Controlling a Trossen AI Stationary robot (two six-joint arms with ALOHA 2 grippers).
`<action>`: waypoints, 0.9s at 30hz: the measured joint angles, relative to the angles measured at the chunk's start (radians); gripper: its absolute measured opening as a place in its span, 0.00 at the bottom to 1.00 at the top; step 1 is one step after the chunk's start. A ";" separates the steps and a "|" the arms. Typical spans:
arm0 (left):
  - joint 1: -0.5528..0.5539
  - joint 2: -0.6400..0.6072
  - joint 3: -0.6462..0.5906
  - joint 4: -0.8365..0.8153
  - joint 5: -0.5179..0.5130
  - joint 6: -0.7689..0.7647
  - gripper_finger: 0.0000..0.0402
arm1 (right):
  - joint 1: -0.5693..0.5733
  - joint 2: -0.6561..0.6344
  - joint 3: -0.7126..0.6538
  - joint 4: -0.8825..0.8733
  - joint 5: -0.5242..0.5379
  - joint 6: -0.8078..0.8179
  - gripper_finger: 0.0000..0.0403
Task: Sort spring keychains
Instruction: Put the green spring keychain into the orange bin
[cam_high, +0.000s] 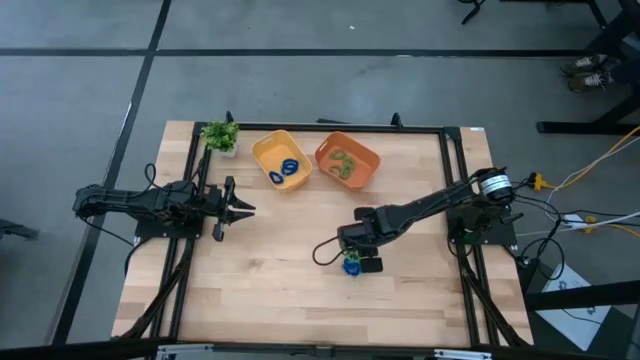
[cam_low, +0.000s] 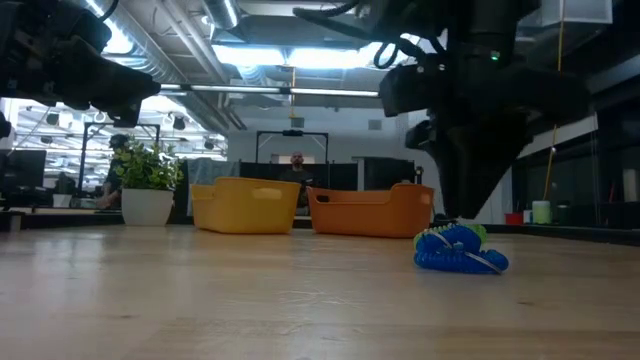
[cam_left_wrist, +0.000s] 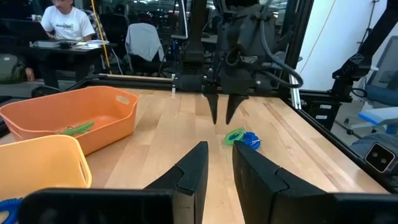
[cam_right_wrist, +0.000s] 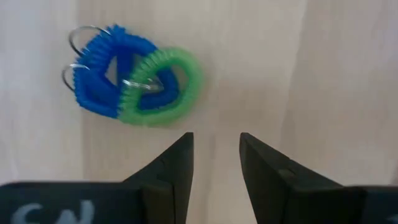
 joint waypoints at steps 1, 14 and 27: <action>0.000 0.000 0.000 0.000 0.000 0.000 0.17 | 0.006 0.000 -0.008 0.025 -0.001 0.005 0.32; 0.000 0.000 0.000 0.000 0.000 0.000 0.18 | 0.017 0.002 -0.121 0.257 -0.017 0.049 0.32; 0.000 0.000 0.000 0.000 0.000 0.000 0.18 | 0.017 0.031 -0.149 0.365 0.130 0.037 0.32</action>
